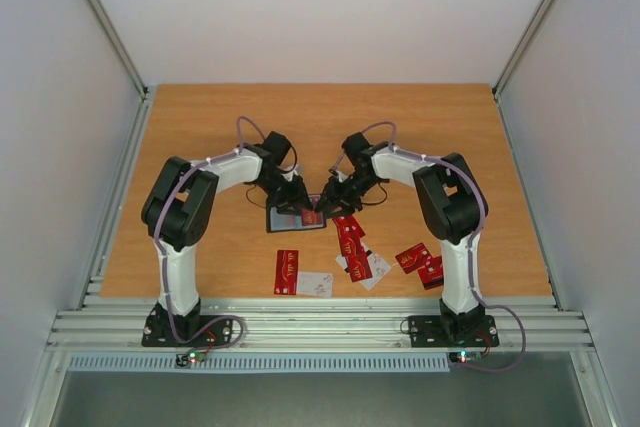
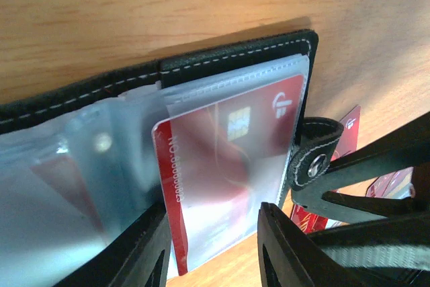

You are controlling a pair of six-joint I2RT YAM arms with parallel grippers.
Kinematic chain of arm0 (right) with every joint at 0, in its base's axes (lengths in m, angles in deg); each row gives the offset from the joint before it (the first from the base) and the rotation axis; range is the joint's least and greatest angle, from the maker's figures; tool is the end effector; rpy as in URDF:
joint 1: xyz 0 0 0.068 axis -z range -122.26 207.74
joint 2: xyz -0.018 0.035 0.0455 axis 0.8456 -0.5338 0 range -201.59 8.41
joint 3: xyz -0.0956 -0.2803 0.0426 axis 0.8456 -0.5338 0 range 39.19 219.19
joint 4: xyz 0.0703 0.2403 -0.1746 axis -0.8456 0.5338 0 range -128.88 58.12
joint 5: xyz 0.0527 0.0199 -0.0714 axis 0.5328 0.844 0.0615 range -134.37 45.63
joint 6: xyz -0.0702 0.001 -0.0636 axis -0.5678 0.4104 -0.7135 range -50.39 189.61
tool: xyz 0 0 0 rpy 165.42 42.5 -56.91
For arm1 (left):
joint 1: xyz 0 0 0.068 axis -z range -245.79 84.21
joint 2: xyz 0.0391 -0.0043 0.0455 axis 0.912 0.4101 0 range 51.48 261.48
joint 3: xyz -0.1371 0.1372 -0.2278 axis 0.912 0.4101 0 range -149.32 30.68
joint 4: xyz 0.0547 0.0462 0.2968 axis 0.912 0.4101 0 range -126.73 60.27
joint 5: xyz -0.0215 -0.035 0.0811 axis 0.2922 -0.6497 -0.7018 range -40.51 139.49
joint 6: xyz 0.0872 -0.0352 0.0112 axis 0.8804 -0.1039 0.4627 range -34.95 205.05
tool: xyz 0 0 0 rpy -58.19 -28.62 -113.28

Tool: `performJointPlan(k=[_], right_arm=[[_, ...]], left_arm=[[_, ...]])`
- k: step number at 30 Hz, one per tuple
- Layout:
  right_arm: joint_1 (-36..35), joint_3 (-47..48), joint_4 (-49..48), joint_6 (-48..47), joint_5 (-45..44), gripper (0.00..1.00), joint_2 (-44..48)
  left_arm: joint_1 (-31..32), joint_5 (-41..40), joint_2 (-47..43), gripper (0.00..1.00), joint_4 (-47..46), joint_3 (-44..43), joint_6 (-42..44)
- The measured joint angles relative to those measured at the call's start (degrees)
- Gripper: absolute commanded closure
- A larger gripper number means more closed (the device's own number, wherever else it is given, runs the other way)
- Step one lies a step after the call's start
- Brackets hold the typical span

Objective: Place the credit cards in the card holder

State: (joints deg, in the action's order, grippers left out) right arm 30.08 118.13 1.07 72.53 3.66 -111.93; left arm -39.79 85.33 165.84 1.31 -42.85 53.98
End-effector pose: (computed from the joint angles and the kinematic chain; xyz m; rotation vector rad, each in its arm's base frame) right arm 0.3646 0.2630 0.0874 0.6895 -2.7050 -1.2547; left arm 0.3622 -0.2324 0.0930 0.0363 -2.8588 0.9446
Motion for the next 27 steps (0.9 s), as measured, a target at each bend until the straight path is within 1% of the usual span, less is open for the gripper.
performJointPlan(k=[9,17,19,23,27], right_arm=[[0.02,-0.72,-0.09,-0.02,-1.62,0.64,4.46],[0.0,-3.48,-0.98,1.29,-1.68,0.64,8.46],[0.0,-3.87,-1.42,1.97,-1.42,0.64,8.5],[-0.02,-4.17,-2.89,3.41,-0.44,0.64,8.5],[-0.17,-4.17,-4.5,4.39,0.61,0.64,8.09]], left_arm=[[1.07,-0.35,-0.76,0.61,1.9,-0.02,1.33],[1.09,-3.13,-2.34,0.62,7.19,-3.78,4.81],[1.09,-3.58,-3.28,0.65,8.04,-4.52,5.88],[1.09,-4.72,-4.92,0.75,9.55,-4.83,7.74],[1.09,-5.42,-5.03,0.78,10.56,-4.79,9.97]])
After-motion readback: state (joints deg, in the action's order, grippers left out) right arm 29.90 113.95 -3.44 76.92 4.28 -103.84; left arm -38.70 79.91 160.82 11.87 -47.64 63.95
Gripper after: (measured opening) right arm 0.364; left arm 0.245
